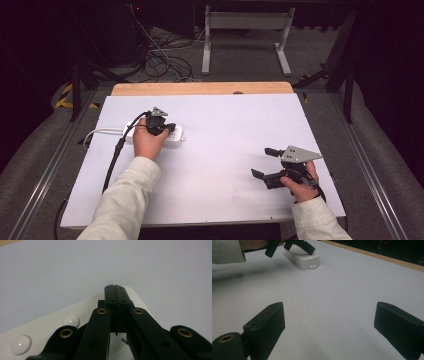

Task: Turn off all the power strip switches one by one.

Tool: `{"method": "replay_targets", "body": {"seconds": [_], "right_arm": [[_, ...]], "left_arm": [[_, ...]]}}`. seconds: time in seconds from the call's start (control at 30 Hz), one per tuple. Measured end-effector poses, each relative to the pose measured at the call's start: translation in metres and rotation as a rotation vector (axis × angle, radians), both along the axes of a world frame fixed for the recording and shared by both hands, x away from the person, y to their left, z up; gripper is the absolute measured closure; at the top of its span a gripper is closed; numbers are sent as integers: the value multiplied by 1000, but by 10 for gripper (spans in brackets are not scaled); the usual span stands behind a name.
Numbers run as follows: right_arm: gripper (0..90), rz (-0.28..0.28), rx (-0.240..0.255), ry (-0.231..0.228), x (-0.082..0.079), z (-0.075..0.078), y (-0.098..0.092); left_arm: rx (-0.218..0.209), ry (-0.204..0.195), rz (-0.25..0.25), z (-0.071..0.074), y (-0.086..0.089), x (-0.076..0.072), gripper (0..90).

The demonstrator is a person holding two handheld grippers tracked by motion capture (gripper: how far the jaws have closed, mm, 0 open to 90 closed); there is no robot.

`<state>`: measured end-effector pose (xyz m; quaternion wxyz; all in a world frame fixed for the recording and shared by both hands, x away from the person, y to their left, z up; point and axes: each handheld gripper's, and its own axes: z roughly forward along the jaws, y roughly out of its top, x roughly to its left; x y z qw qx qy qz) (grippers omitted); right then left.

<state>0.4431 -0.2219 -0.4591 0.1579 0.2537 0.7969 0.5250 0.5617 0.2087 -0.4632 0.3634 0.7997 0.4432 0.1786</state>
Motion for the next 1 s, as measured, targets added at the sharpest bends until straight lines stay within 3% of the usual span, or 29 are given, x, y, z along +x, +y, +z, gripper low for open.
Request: {"method": "replay_targets", "body": {"seconds": [0.1,0.23,0.37,0.5,0.53,0.63,0.7,1.0], "right_arm": [[102,0,-1,1,0,0,0],[102,1,-7,1,0,0,0],[102,1,-2,1,0,0,0],[101,-1,3,0,0,0,-1],[101,-3,2,3,0,0,-1],[101,-3,0,5,1,-1,-1],[101,-5,-4,7,2,-1,-1],[101,0,-3,6,1,-1,1]], "left_arm": [[-7,12,3,0,-1,0,900],[19,8,6,0,-3,0,900],[37,-24,8,0,-4,1,900],[44,-29,23,5,0,0,900],[15,-66,25,12,6,-2,900],[-27,-80,17,21,11,-4,900],[-24,-84,14,26,16,-5,900],[13,-54,24,23,29,-5,900]]}}
